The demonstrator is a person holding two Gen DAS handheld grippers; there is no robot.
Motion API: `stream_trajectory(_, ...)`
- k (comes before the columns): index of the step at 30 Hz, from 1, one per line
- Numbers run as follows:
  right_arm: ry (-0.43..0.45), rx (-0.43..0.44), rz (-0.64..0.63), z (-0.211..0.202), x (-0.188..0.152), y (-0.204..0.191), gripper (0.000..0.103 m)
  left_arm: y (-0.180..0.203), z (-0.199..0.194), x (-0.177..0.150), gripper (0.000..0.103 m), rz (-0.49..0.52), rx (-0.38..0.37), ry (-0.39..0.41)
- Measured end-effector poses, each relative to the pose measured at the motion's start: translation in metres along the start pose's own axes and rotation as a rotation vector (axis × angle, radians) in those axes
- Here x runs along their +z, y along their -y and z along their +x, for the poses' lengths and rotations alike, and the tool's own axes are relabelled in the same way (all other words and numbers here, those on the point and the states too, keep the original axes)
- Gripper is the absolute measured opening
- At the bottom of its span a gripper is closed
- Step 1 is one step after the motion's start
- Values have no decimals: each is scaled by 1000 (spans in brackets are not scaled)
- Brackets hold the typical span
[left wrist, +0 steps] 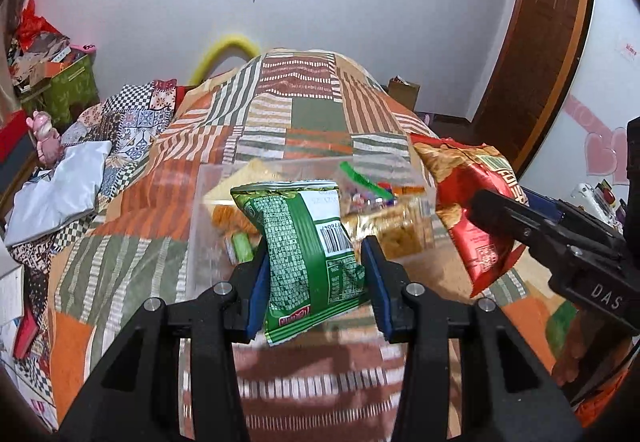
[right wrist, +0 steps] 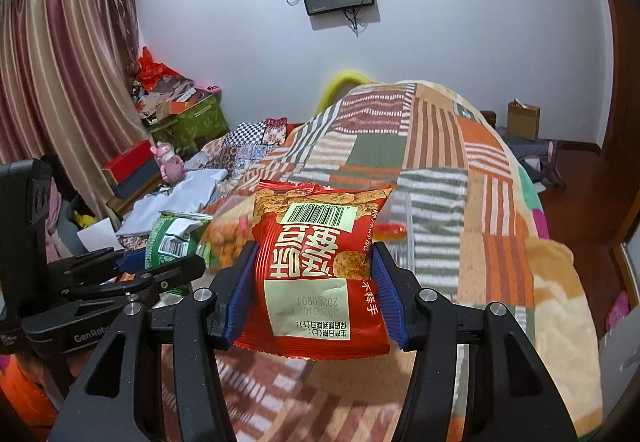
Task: Organize snacks
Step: 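Lower the green bag and red bag into the clear box, open both tools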
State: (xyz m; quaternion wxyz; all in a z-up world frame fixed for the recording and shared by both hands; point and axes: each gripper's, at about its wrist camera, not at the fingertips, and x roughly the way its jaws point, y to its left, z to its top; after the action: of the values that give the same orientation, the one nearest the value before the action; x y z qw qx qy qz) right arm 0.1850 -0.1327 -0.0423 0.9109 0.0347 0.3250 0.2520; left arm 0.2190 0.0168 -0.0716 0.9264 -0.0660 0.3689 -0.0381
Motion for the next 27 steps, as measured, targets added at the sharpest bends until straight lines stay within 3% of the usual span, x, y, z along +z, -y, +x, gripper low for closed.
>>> stream_trajectory(12, -36, -24, -25, 42, 15, 8, 52, 5, 49, 29, 43, 27, -30, -22)
stream_trajectory(21, -87, -49, -20, 71, 17, 21, 52, 3, 88, 35, 43, 24, -55, -69)
stream_trajectory(27, -110, -48, 18, 86, 14, 33, 52, 8, 97, 33, 43, 62, -35, -50)
